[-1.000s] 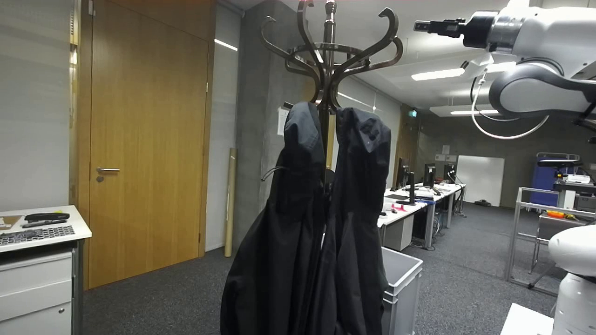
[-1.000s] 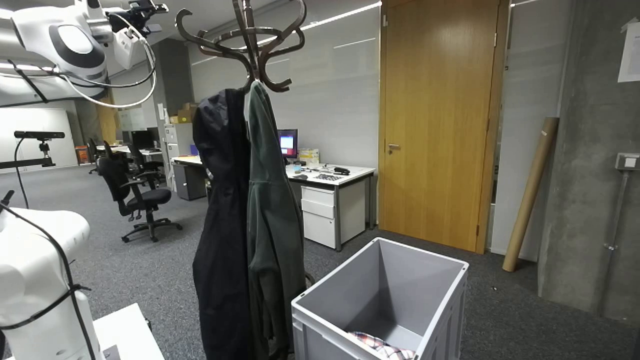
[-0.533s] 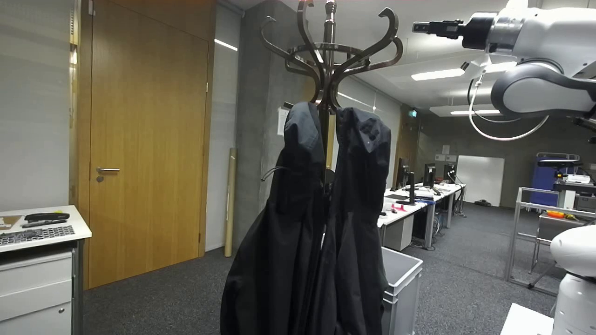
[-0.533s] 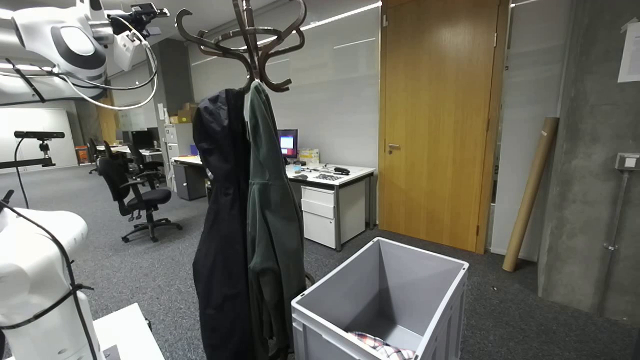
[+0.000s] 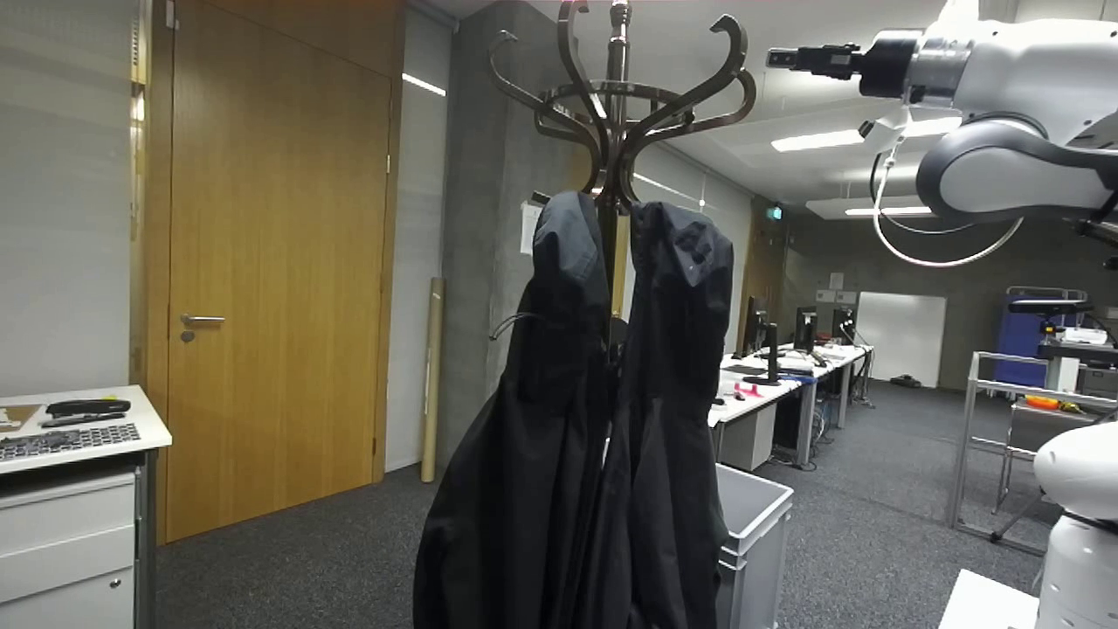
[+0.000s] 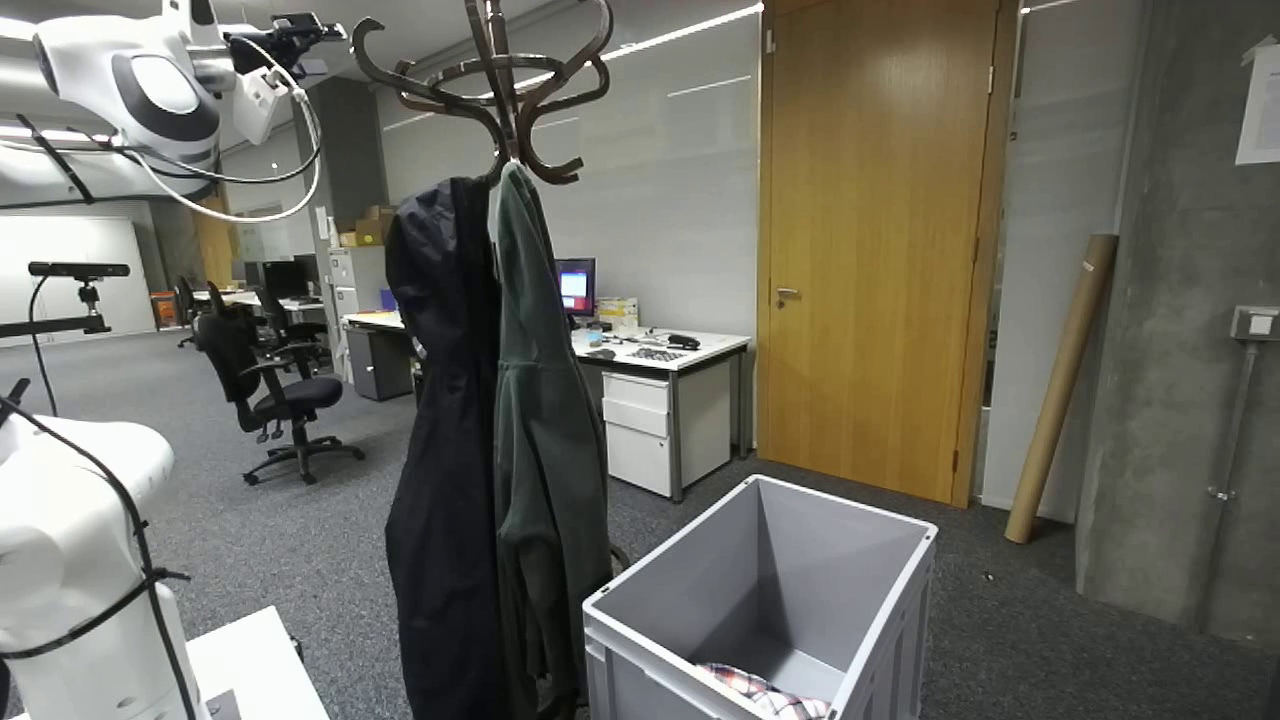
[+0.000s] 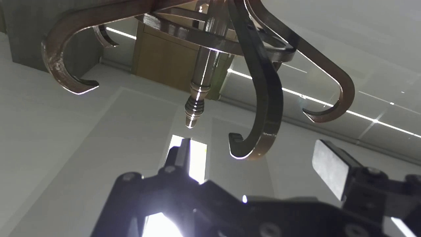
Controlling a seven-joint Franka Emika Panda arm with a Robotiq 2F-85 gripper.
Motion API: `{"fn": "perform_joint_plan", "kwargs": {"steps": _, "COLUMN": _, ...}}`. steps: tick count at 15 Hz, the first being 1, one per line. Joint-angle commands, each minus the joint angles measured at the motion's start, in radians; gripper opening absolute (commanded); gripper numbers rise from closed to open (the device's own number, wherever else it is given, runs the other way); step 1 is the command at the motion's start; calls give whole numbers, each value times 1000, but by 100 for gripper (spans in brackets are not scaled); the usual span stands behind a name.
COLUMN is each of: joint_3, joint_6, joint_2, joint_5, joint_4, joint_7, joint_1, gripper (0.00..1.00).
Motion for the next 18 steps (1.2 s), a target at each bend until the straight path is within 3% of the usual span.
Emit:
{"fn": "perform_joint_plan", "kwargs": {"steps": 1, "joint_3": -10, "joint_6": 20, "joint_2": 54, "joint_5": -26, "joint_4": 21, "joint_7": -5, "joint_1": 28, "gripper": 100}}
{"fn": "perform_joint_plan", "kwargs": {"steps": 18, "joint_3": 55, "joint_6": 101, "joint_2": 183, "joint_5": -24, "joint_4": 96, "joint_7": -3, "joint_1": -33, "gripper": 100}}
